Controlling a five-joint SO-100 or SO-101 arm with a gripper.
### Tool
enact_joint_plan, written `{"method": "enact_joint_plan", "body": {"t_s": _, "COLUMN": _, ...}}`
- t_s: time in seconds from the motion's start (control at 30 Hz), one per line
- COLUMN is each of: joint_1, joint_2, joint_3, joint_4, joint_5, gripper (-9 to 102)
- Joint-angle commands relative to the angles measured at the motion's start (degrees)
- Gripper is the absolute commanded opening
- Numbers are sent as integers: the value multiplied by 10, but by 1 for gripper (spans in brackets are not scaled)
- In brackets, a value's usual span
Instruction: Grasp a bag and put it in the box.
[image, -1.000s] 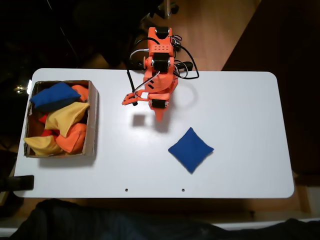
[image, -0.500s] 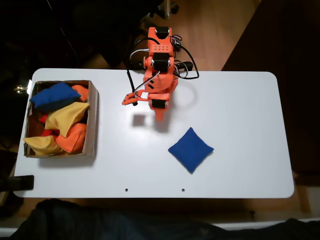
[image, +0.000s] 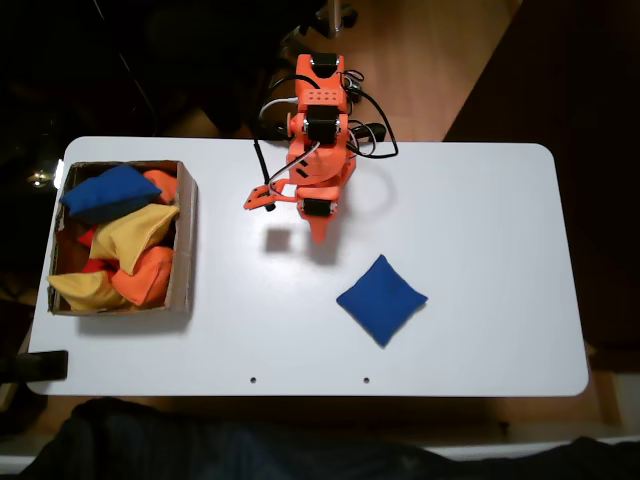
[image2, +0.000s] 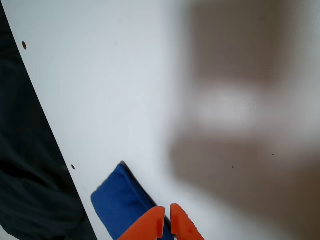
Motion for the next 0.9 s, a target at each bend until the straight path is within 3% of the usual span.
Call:
{"method": "enact_joint_plan", "body": {"t_s": 0.0, "joint_1": -1, "joint_2": -4, "joint_3": -21, "joint_4": 2, "joint_5": -2, "gripper": 0}}
{"method": "enact_joint_plan", "body": {"t_s": 0.87, "joint_1": -11, "joint_2": -136, "joint_3": -101, "joint_4": -45, "joint_5": -30, "gripper": 0}}
